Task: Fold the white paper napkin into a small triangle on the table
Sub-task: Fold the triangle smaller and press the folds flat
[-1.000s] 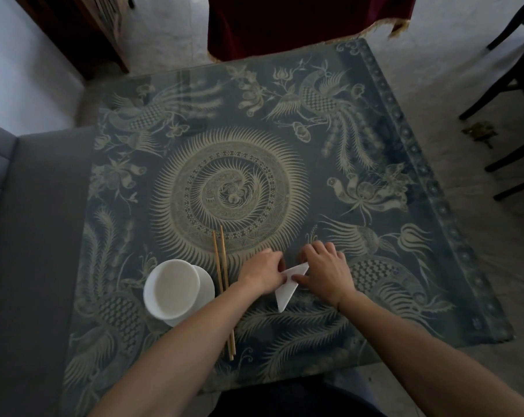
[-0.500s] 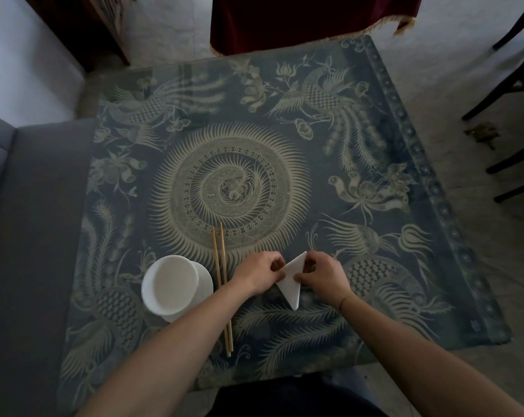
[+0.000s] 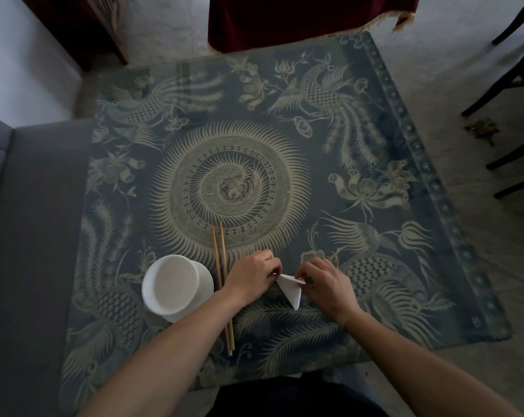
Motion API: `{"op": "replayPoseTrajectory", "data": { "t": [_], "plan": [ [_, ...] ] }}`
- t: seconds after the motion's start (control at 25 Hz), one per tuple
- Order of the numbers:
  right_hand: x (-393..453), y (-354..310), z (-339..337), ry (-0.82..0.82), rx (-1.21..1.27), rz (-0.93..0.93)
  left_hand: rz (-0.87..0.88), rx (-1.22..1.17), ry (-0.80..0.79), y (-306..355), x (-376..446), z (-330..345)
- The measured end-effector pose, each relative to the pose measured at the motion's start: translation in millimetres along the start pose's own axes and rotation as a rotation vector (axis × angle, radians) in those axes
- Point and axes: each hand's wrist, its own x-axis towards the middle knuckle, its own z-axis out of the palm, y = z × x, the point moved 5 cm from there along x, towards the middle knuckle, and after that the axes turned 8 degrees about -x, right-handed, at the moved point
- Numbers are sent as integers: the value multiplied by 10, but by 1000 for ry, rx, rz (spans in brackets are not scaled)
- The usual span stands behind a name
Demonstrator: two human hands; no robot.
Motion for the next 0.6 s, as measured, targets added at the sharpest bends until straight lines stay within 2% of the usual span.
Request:
{"op": "replayPoseTrajectory", "data": {
  "t": [0.2, 0.44, 0.6],
  "plan": [
    [-68, -36, -42, 31, -29, -90, -11, 15, -14, -14, -23, 23],
    [-185, 2, -6, -21, -49, -154, -17, 14, -31, -10, -67, 46],
    [-224, 8, 14, -30, -50, -128, -5, 61, -21, 28, -81, 65]
  ]
}}
